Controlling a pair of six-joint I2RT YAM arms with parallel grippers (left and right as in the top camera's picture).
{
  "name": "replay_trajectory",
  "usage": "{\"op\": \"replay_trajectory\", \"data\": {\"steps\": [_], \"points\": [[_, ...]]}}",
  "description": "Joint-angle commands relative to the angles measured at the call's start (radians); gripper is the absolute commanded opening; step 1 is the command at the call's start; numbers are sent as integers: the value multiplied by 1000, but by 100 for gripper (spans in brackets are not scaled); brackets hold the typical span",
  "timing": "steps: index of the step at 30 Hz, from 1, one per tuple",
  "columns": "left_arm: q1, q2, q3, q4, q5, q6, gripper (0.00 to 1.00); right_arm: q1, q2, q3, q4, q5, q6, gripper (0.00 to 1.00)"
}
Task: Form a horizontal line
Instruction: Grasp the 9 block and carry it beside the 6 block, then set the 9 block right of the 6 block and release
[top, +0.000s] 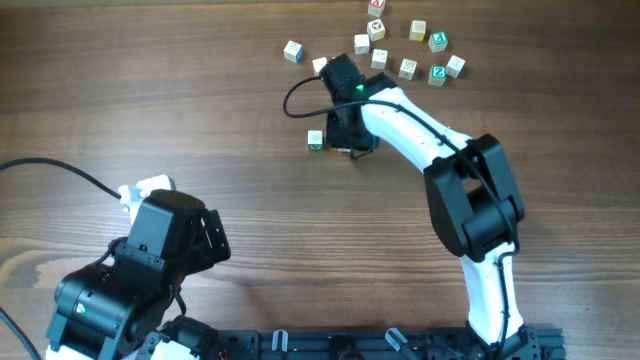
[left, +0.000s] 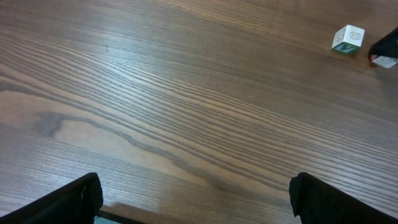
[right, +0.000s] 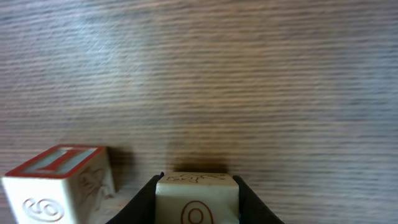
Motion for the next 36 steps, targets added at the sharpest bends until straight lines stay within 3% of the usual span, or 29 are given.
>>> {"op": "replay_trajectory", "data": {"steps": [1, 9, 15, 19, 24, 33, 36], "points": [[8, -2, -5, 2, -17, -11, 100, 21, -9, -5, -10, -31, 30, 12], [8, -2, -5, 2, -17, -10, 100, 29, -32, -5, -13, 5, 43, 13], [8, -2, -5, 2, -17, -10, 100, 48, -32, -5, 74, 121, -29, 21], [8, -2, -5, 2, -17, -11, 100, 48, -32, -5, 74, 146, -3, 27], [8, -2, -4, 2, -17, -11, 100, 51, -32, -5, 60, 137, -1, 48], [8, -2, -4, 2, -17, -11, 100, 50, -85, -5, 26, 135, -2, 71], [8, -2, -5, 2, -17, -11, 100, 50, -169, -5, -3, 136, 5, 90]]}}
